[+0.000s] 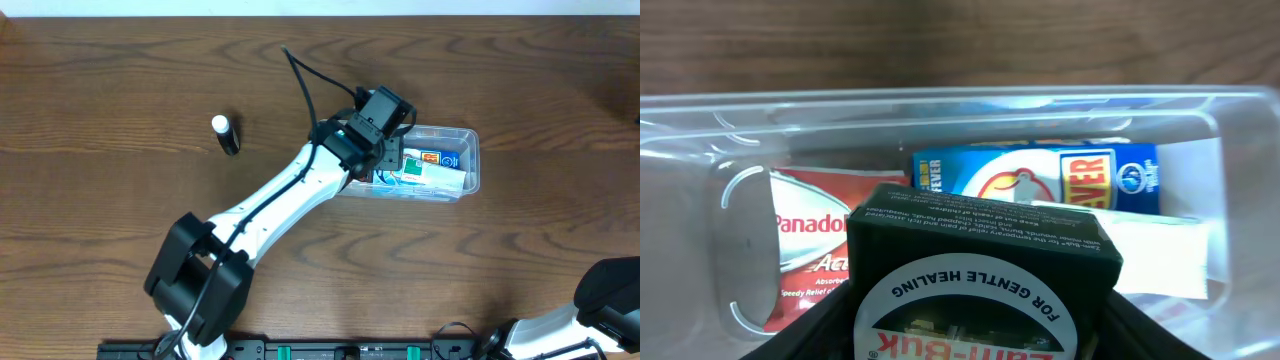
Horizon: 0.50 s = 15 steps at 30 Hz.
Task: Pack container
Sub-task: 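Lift the tin and carry it right over the container, then lower the tin into the container's middle and open the gripper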
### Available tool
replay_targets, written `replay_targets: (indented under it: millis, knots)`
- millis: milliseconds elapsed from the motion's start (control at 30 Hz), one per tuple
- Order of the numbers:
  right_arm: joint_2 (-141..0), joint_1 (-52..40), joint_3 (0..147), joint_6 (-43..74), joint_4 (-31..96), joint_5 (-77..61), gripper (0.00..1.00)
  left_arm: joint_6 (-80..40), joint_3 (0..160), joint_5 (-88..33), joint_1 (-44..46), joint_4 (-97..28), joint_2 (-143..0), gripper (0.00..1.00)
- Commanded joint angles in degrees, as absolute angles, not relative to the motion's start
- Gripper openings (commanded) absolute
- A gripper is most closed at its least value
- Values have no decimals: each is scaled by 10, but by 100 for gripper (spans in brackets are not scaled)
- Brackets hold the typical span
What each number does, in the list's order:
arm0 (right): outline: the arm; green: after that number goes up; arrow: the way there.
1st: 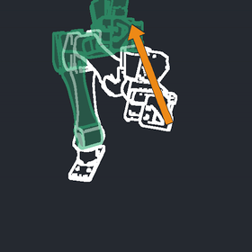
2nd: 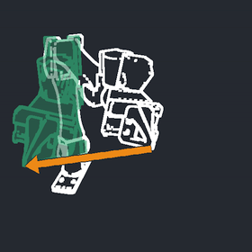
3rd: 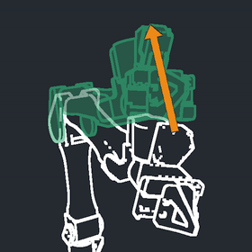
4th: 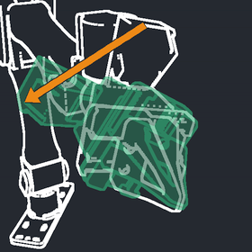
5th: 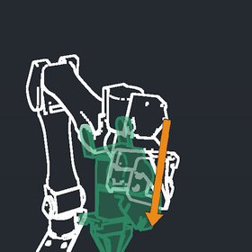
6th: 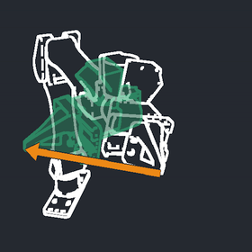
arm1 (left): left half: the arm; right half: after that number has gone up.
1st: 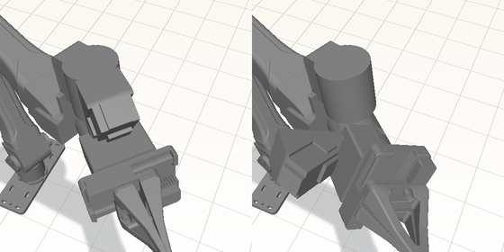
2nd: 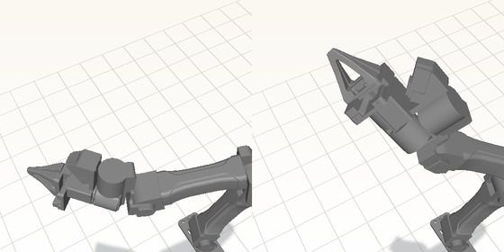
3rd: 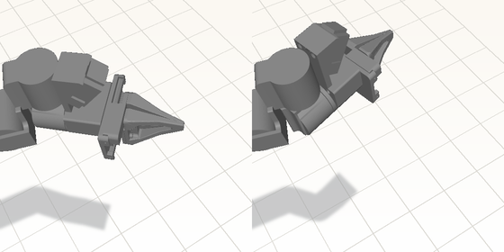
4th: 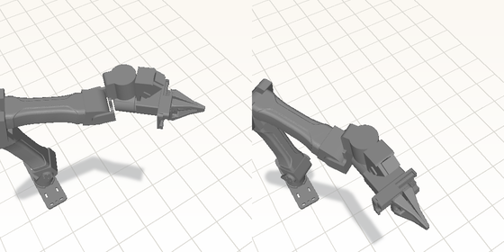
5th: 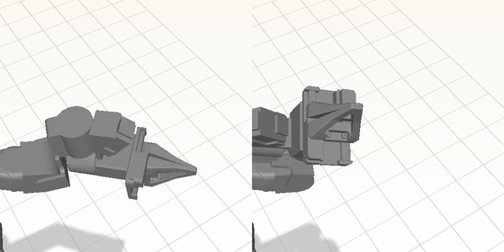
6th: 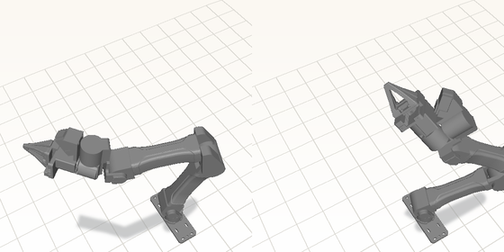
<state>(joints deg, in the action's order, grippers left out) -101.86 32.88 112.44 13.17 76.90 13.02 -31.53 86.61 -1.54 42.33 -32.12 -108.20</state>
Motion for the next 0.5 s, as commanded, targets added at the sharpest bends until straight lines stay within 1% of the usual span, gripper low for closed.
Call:
replay_targets:
  millis: [0,267,333,367,467]
  knots:
    - [-1014,334,1127,128,769,133,99,-318,882,-6,425,-320,-1101,41]
    - [-1014,334,1127,128,769,133,99,-318,882,-5,429,-305,-1132,41]
    - [-1014,334,1127,128,769,133,99,-318,882,-5,429,-305,-1133,52]
    - [-1014,334,1127,128,769,133,99,-318,882,-5,428,-305,-1133,56]
    - [-1014,334,1127,128,769,133,99,-318,882,-5,429,-302,-1133,57]
